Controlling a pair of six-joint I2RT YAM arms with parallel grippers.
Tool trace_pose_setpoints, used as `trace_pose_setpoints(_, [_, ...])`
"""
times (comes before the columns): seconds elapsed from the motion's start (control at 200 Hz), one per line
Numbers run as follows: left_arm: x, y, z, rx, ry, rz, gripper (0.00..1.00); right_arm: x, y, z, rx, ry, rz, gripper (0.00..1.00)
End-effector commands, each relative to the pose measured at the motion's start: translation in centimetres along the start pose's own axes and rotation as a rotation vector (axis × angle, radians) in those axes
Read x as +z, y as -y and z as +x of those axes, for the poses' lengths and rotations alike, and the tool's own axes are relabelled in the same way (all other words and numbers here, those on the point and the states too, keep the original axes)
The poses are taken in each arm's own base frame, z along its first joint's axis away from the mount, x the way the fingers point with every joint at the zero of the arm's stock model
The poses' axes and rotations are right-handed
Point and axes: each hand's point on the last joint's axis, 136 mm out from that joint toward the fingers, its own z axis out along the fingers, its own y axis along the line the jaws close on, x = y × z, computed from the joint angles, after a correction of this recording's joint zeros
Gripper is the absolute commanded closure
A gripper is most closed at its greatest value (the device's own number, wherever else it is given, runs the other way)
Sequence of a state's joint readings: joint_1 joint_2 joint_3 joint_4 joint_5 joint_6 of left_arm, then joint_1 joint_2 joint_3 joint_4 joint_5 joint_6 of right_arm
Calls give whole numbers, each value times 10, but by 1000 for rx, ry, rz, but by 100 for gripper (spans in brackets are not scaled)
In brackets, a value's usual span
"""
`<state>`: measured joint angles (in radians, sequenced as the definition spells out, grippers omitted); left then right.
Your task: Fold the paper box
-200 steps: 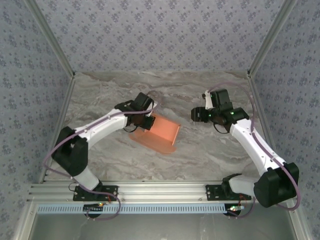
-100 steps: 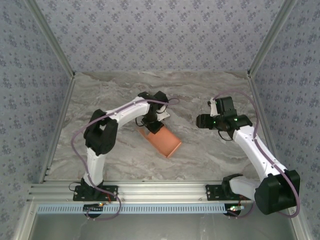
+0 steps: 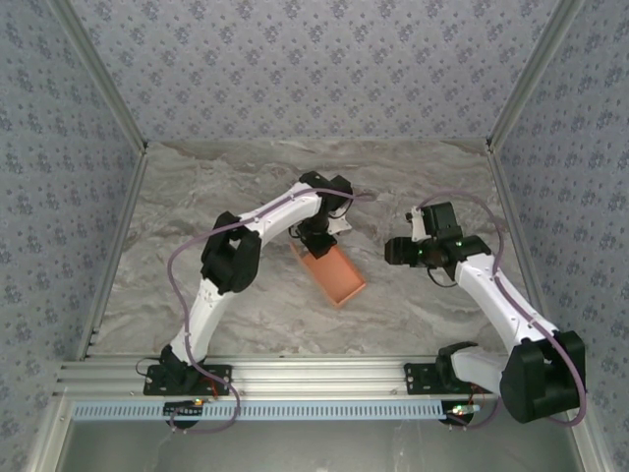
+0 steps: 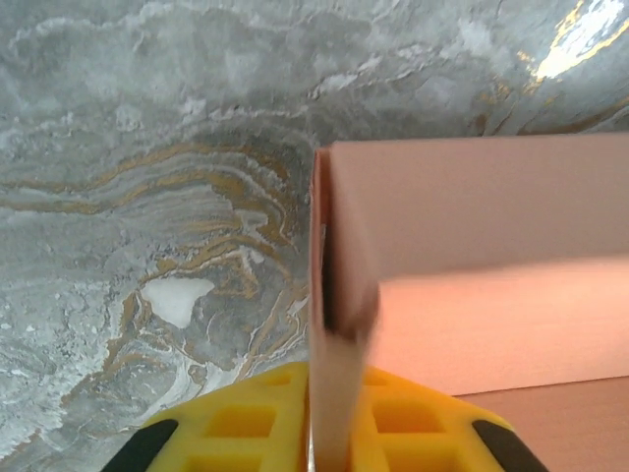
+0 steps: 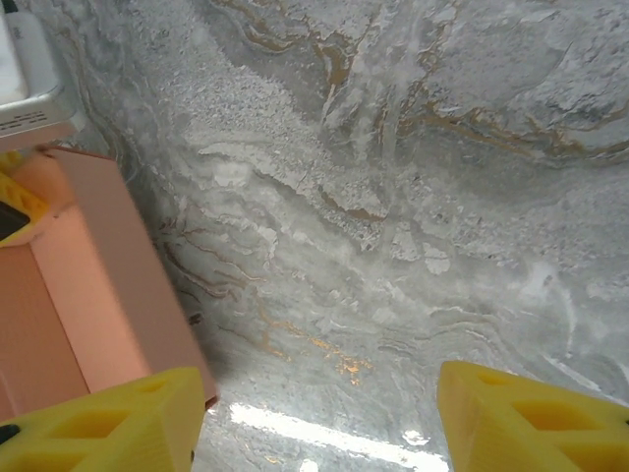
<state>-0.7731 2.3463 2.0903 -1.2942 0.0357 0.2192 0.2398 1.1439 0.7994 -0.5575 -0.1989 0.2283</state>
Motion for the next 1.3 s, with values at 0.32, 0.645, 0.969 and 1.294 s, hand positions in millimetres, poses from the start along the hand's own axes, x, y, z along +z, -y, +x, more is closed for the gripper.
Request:
trace_pose_setpoints(0.32, [-13,11,-7,13,-18,33,69,30,-29,26,49,-44,-187,35])
trace_pose_setpoints(0.645, [-80,17,-40,3,227,66,52,64,-70,55,19,-154,-323,38])
trace_pose_setpoints(0.969, [-161,-29,-32,-211,526,-18,49,66,-111,84,28,-219,-437,45])
trace_pose_setpoints(1.294, [-185,-107,64,-610,769,-102,40,74,-176,100,-50,-258,-527,46])
